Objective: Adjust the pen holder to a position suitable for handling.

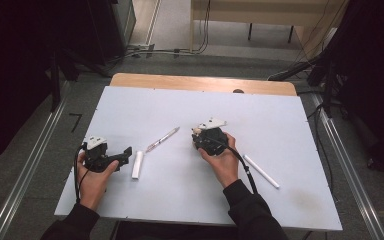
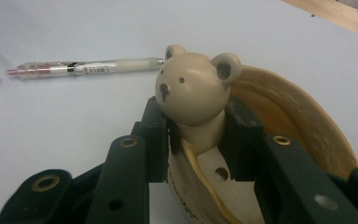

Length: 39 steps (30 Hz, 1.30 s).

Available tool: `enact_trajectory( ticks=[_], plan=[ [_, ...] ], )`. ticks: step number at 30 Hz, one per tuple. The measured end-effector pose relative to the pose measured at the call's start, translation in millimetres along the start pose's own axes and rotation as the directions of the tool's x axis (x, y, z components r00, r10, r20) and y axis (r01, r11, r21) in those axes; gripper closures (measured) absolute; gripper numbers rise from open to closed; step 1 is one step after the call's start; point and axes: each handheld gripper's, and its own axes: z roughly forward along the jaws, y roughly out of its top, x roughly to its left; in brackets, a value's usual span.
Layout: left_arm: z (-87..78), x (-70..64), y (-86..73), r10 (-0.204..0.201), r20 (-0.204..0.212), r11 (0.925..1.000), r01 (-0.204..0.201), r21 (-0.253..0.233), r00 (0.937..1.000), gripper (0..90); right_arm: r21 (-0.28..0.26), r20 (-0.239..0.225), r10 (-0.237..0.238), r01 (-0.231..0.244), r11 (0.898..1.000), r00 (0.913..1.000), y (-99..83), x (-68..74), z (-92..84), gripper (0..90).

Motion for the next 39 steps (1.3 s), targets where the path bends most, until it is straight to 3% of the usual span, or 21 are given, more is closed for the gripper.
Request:
enact_trajectory(
  ticks=[9,20,28,35,39],
  plan=[
    [-0.1,0.2,-0.1,0.004,0.001,1.0,-0.004,0.0,1.0,5.9,-0.036,-0.006,0.013,-0.013,0.999,0.9999,-2.1,-3.6,-2.5,50.9],
    [0.1,-1.1,-0.4,0.009,0.002,0.9999,-0.009,0.005,1.0,5.9,-0.137,-0.09,0.061,-0.073,0.988,0.9941,-4.4,-11.7,-20.5,33.0],
    [0.0,-1.1,-0.5,0.009,0.0,0.9999,-0.009,0.005,1.0,5.9,-0.157,-0.124,0.069,-0.088,0.984,0.9899,-7.0,-19.3,-31.9,22.1],
    [-0.1,-0.8,-0.6,0.008,-0.002,0.9999,-0.008,0.006,1.0,5.8,-0.178,-0.09,0.061,-0.076,0.981,0.9941,-14.7,-26.8,-44.7,19.6],
    [0.1,-0.9,-0.7,0.009,-0.002,0.9999,-0.009,0.006,1.0,5.8,-0.186,-0.074,0.081,-0.093,0.978,0.994,-22.8,-33.3,-51.6,19.3]
  ],
)
